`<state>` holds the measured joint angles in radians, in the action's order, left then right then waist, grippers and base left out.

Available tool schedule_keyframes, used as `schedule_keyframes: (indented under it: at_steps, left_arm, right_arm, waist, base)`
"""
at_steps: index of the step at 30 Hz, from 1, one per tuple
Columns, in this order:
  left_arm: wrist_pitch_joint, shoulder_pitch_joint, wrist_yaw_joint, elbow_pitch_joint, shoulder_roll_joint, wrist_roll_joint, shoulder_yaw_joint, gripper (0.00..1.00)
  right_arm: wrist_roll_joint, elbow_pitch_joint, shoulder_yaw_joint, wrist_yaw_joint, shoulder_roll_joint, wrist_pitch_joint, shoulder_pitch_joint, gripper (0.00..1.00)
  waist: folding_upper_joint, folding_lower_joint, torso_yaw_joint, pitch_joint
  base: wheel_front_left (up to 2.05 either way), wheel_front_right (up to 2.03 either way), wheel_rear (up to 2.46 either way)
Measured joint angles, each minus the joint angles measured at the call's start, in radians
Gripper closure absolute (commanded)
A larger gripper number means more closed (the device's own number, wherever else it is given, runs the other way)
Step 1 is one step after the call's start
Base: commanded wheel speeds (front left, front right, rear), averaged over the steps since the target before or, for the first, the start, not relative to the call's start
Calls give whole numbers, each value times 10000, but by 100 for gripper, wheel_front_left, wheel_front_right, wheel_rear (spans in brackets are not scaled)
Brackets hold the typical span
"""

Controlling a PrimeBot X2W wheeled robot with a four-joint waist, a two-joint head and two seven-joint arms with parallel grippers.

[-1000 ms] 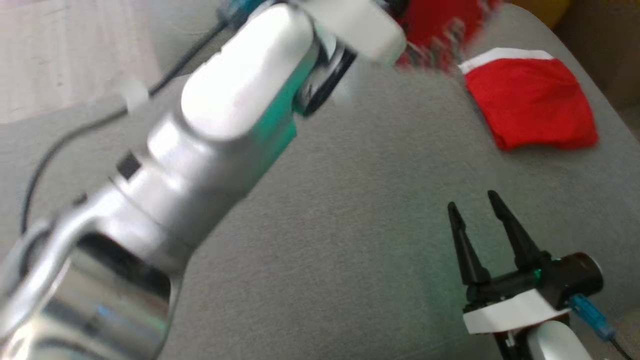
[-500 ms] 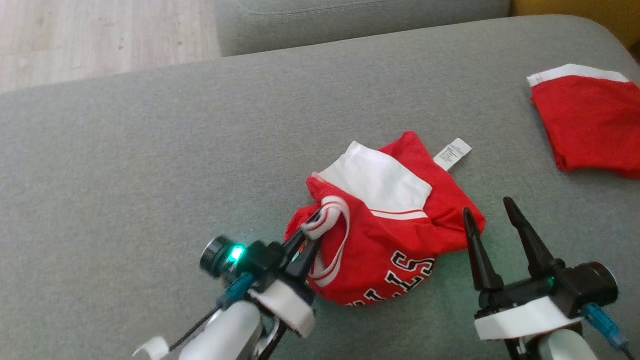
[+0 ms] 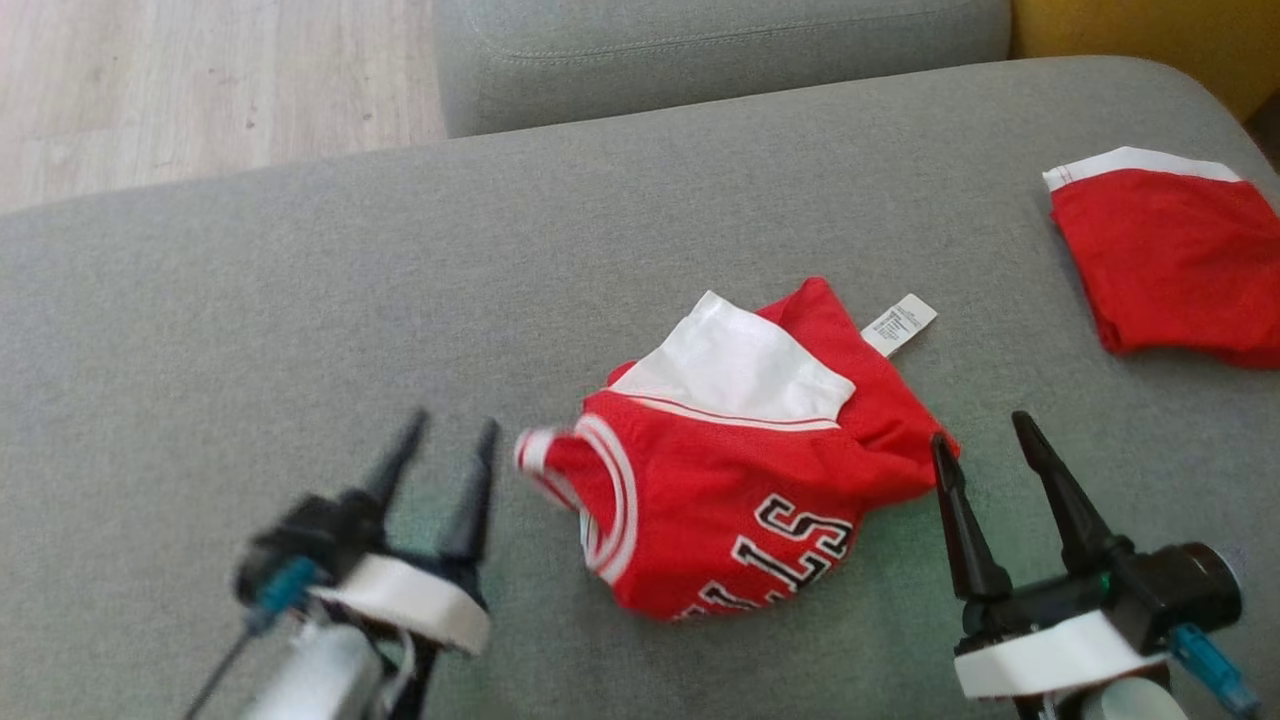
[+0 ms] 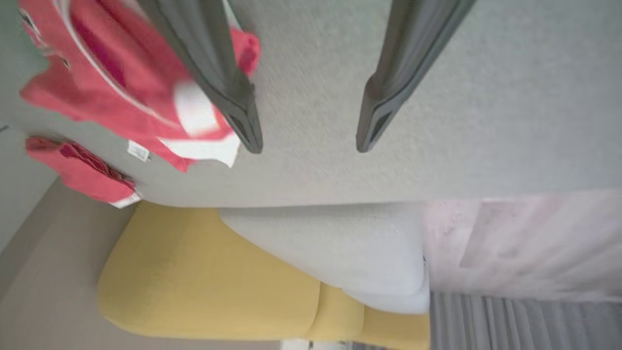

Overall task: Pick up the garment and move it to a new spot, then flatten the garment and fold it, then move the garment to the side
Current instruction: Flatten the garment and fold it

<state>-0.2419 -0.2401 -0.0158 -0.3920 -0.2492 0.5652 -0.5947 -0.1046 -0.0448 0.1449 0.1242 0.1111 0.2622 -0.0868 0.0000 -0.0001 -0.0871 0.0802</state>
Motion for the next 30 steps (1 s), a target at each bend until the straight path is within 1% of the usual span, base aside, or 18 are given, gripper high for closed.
schedule_keyframes:
  at_steps: [2, 4, 6, 9, 11, 13, 16, 18, 22, 25, 26, 27, 30]
  left_arm:
    - [111, -89, 364, 468, -184, 17, 366, 0]
    - [301, -323, 560, 777, -169, 10, 430, 0]
    - [690, -740, 619, 838, 27, 0, 332, 0]
    - [1540, -1345, 702, 675, 443, -119, -215, 0]
    - [2104, -1471, 775, 497, 788, -119, -583, 0]
    - [2604, -1417, 1018, 291, 1041, -222, -934, 0]
    - [2949, -1273, 1425, 174, 1020, -384, -1093, 0]
    - [3051, -1026, 1597, 224, 1016, -322, -1078, 0]
    - [3438, -295, 1801, 460, 1032, 19, -1091, 0]
    - [3567, 7, 1808, 614, 1039, 182, -1120, 0]
    - [3580, 14, 1764, 654, 1049, 244, -1131, 44]
    - [3578, 4, 1733, 717, 1064, 267, -1129, 100]
    - [3494, -11, 1634, 757, 1133, 295, -1135, 100]
  right_arm:
    - [0, 8, 2, 0, 0, 0, -81, 0]
    - [0, 10, 6, 0, 4, 0, -89, 0]
    - [0, 10, 44, 0, 19, 0, -88, 0]
    - [0, 12, 136, 0, 48, 0, -71, 0]
    - [0, 10, 190, 0, 90, 0, -46, 0]
    - [0, 10, 211, 0, 159, 0, -39, 0]
    - [-2, 10, 226, 0, 222, 0, -36, 0]
    - [0, 12, 245, 0, 228, 0, -38, 0]
    - [-2, 12, 232, 0, 236, 0, -46, 0]
    - [-2, 13, 236, 0, 236, 0, -50, 0]
    - [-2, 13, 244, 0, 236, 0, -50, 0]
    - [-2, 13, 249, 0, 236, 0, -48, 0]
    - [-2, 13, 307, 0, 236, 0, -42, 0]
  waist:
    - [0, 0, -29, 20]
    - [0, 0, -48, 57]
    - [0, 1, -61, 101]
    - [0, 1, -113, 165]
    - [0, 2, -172, 219]
    - [0, 1, -216, 263]
    - [0, 2, -229, 285]
    - [0, 1, -202, 271]
    - [0, 1, -86, 231]
    - [0, 1, -38, 232]
    - [0, 1, -33, 239]
    - [0, 1, -33, 244]
    - [0, 1, -65, 251]
  base:
    - [0, 0, 0]
    - [0, 0, 0]
    - [0, 0, 0]
    - [0, 0, 0]
    - [0, 0, 0]
    - [0, 0, 0]
    - [0, 0, 0]
    - [0, 0, 0]
    - [0, 0, 0]
    - [0, 0, 0]
    - [0, 0, 0]
    - [0, 0, 0]
    - [0, 0, 0]
